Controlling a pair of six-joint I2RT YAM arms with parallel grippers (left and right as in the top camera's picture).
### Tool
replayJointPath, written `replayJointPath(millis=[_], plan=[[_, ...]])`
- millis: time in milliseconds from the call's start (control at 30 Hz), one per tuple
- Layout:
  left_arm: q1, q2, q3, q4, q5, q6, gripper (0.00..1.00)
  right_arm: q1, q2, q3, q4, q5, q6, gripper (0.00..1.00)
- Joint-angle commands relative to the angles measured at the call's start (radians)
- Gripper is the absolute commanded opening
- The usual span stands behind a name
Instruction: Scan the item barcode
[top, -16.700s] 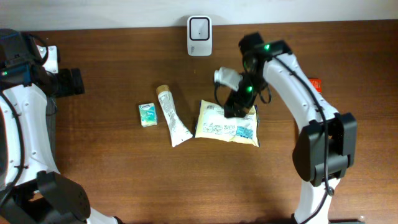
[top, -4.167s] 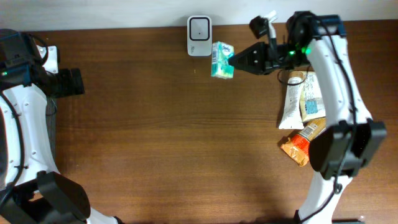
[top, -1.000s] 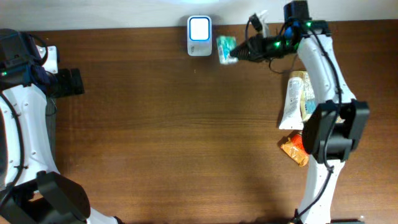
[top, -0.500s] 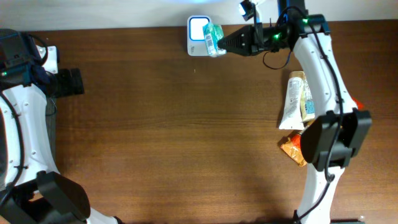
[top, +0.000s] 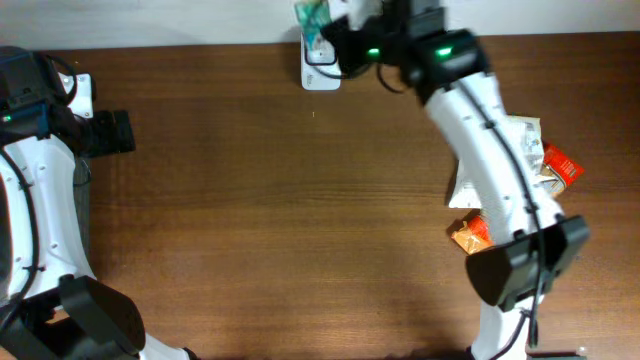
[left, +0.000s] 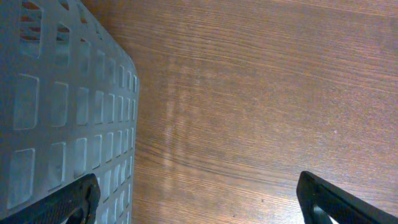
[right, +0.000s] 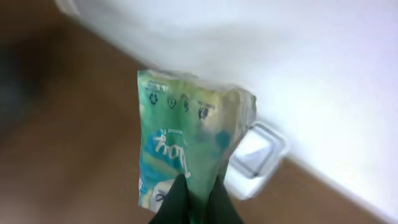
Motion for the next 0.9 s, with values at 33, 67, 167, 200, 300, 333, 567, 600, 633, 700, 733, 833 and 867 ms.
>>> replayJointPath(millis=[33,67,167,200,300,333,567,600,633,700,733,833,867], plan=[[0.006,-0.002,0.005,-0.002,0.008,0.009,0.99,0.06,0.16,0.013,0.241,0.505,-0.305,0.04],[0.006,-0.002,0.004,-0.002,0.008,0.009,0.99,0.06,0.206,0.013,0.32,0.52,-0.354,0.04],[0.006,-0.002,0.004,-0.002,0.008,0.009,0.99,0.055,0.331,0.013,0.485,0.521,-0.497,0.04],[0.006,-0.002,0.005,-0.002,0.008,0.009,0.99,0.055,0.361,0.013,0.512,0.521,-0.538,0.04],[0.006,-0.002,0.005,-0.001,0.008,0.009,0.99,0.056,0.448,0.013,0.548,0.525,-0.649,0.04],[0.006,-0.002,0.004,-0.001,0.008,0.009,0.99,0.056,0.46,0.013,0.548,0.526,-0.649,0.04],[0.006,-0.002,0.004,-0.002,0.008,0.009,0.99,0.051,0.479,0.013,0.555,0.557,-0.649,0.04],[0.006,-0.002,0.004,-0.002,0.008,0.009,0.99,0.051,0.479,0.013,0.557,0.582,-0.65,0.04],[0.006,-0.002,0.004,-0.002,0.008,0.009,0.99,0.051,0.479,0.013,0.556,0.614,-0.652,0.04],[0.006,-0.002,0.005,-0.001,0.008,0.009,0.99,0.051,0.479,0.013,0.556,0.641,-0.652,0.04],[0.006,-0.002,0.004,-0.001,0.008,0.009,0.99,0.051,0.479,0.013,0.555,0.644,-0.653,0.04],[0.006,-0.002,0.005,-0.002,0.008,0.009,0.99,0.051,0.479,0.013,0.544,0.644,-0.652,0.04],[0.006,-0.002,0.005,-0.002,0.008,0.009,0.99,0.051,0.479,0.013,0.54,0.644,-0.652,0.04]])
